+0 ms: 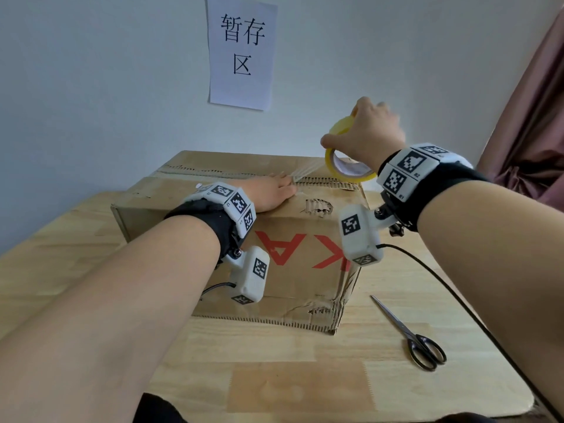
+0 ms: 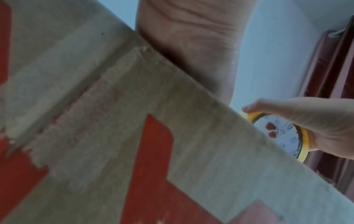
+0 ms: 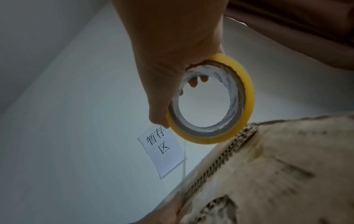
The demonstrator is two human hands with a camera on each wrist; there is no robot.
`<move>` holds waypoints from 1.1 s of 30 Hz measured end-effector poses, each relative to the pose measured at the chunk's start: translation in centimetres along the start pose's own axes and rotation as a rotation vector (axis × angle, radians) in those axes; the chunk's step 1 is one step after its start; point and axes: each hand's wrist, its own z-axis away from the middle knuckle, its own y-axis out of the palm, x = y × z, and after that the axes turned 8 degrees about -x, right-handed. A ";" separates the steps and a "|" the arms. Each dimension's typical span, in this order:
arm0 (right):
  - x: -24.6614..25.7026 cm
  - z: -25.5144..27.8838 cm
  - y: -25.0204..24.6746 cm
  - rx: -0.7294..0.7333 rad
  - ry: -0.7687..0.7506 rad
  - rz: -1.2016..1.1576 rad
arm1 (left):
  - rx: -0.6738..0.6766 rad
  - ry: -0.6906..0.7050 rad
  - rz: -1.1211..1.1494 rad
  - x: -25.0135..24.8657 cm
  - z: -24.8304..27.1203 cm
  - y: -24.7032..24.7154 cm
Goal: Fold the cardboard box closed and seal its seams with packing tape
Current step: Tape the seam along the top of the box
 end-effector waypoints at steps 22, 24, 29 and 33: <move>-0.9 0.4 2.4 0.012 0.032 -0.146 | 0.018 0.038 -0.086 -1.7 -1.2 -0.2; -0.8 0.2 2.5 0.017 0.042 -0.137 | -0.016 0.044 -0.009 0.5 -0.9 -0.1; -1.0 0.3 2.4 0.012 0.059 -0.160 | -0.074 0.015 0.050 4.2 0.0 0.0; -1.4 0.4 2.1 0.015 0.058 -0.199 | -0.074 -0.017 0.012 4.2 -0.1 0.0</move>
